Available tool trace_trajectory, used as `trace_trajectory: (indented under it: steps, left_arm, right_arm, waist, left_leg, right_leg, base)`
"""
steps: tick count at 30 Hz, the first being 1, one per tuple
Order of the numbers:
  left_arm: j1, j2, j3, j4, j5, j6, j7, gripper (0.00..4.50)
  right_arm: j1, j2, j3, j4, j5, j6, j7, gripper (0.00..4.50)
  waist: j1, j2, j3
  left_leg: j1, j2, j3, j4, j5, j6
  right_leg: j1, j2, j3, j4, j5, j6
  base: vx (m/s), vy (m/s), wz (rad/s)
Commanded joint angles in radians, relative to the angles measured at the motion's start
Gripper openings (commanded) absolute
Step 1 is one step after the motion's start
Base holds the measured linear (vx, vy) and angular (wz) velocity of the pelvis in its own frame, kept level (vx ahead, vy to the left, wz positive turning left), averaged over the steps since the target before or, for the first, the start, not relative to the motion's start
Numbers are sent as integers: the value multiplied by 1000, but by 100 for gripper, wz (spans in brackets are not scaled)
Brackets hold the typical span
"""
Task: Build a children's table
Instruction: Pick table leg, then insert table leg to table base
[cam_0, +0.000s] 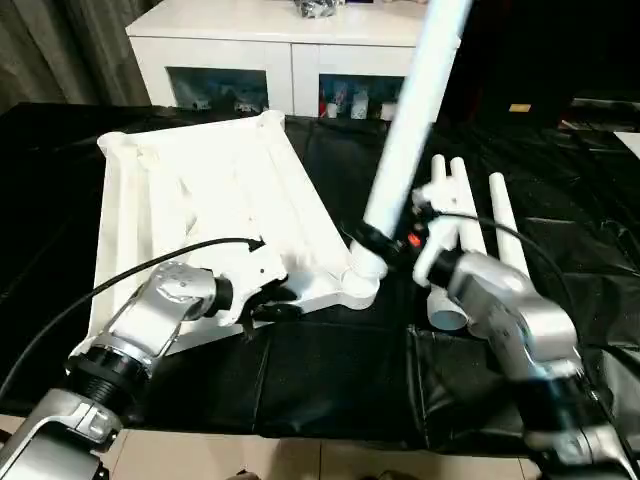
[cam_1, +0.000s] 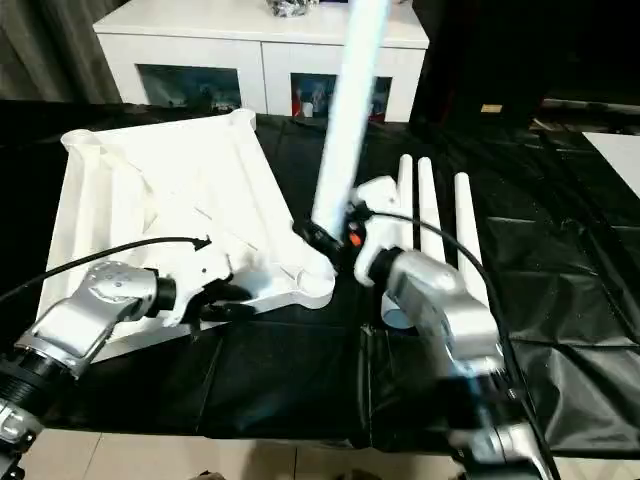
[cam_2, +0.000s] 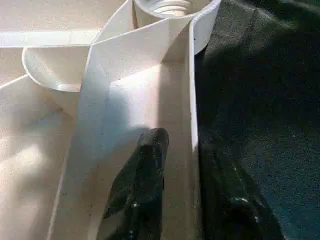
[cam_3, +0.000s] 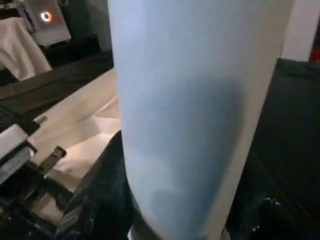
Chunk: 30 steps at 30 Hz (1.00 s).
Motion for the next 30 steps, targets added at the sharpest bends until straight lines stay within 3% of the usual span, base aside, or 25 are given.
trace_trajectory:
  steps: [1, 3, 5, 8, 12, 13, 17, 19, 24, 27, 29, 30]
  left_arm:
    - [-5, 4, 6, 46, 17, 12, 1, 78]
    - [-5, -14, 9, 41, 2, 18, -8, 71]
    - [1, -25, 4, 27, -8, 8, -20, 37]
    - [13, -37, -16, 4, -10, -16, -46, 26]
    - [30, -45, -26, -24, -19, -4, -73, 0]
    - [35, -42, -39, -40, -12, -9, -83, 0]
    - [46, -28, -58, -96, -4, -9, -106, 0]
    - [46, -27, -57, -101, 3, -10, -103, 0]
    - [60, -15, -55, -133, 9, 0, -106, 0]
    - [66, -14, -51, -145, 12, 5, -101, 0]
    - [65, -17, -47, -140, 15, 4, -93, 0]
    - [64, -19, -42, -138, 14, 4, -90, 0]
  right_arm:
    - [-14, -6, 3, 13, 2, -18, 15, 188]
    - [-5, -22, 14, 7, -6, -8, 32, 188]
    - [4, -28, 14, 6, -6, -3, 39, 188]
    - [14, -33, 12, 23, -7, -3, 50, 188]
    - [21, -39, 20, 45, -17, -13, 64, 188]
    - [21, -40, 17, 64, -17, -14, 68, 188]
    - [17, -48, 29, 105, -17, 5, 91, 188]
    - [20, -56, 36, 122, -29, 2, 93, 188]
    - [15, -54, 33, 163, -38, -12, 100, 188]
    - [14, -61, 47, 175, -38, 10, 116, 188]
    - [16, -65, 55, 182, -43, 20, 122, 188]
    - [20, -62, 53, 192, -45, 12, 120, 188]
  waist:
    - [5, 3, -64]
    - [3, 10, -63]
    - [5, 3, -64]
    - [6, 11, -65]
    - [8, 10, -66]
    - [8, 2, -68]
    - [11, 4, -67]
    - [14, -8, -64]
    - [13, -7, -64]
    - [12, -18, -65]
    - [12, -17, -65]
    - [12, -23, -65]
  left_leg:
    - [11, 74, -33, -94, -209, -18]
    - [13, 74, -32, -95, -220, -23]
    - [12, 75, -32, -95, -219, -21]
    - [12, 75, -32, -94, -205, -15]
    - [13, 77, -31, -94, -199, -14]
    - [11, 77, -29, -93, -182, -8]
    - [11, 77, -29, -91, -168, 3]
    - [9, 78, -29, -93, -166, 11]
    - [12, 79, -30, -95, -187, 0]
    - [9, 79, -30, -96, -169, 6]
    - [10, 79, -30, -97, -166, 6]
    - [11, 79, -29, -96, -166, 8]
  right_leg:
    - [51, -92, 55, -73, -258, -227]
    - [49, -90, 55, -77, -268, -223]
    - [51, -91, 55, -77, -263, -226]
    - [50, -93, 56, -76, -260, -225]
    - [52, -92, 55, -74, -223, -239]
    - [54, -91, 55, -73, -201, -243]
    - [54, -93, 55, -71, -202, -250]
    - [54, -95, 55, -73, -244, -236]
    - [49, -94, 55, -77, -284, -218]
    - [52, -95, 54, -73, -263, -218]
    - [49, -93, 53, -74, -253, -220]
    - [50, -94, 54, -74, -252, -220]
  base:
    - [0, 0, 0]
    - [0, 0, 0]
    - [0, 0, 0]
    - [0, 0, 0]
    - [0, 0, 0]
    - [0, 0, 0]
    - [0, 0, 0]
    - [0, 0, 0]
    - [0, 0, 0]
    - [0, 0, 0]
    - [0, 0, 0]
    - [0, 0, 0]
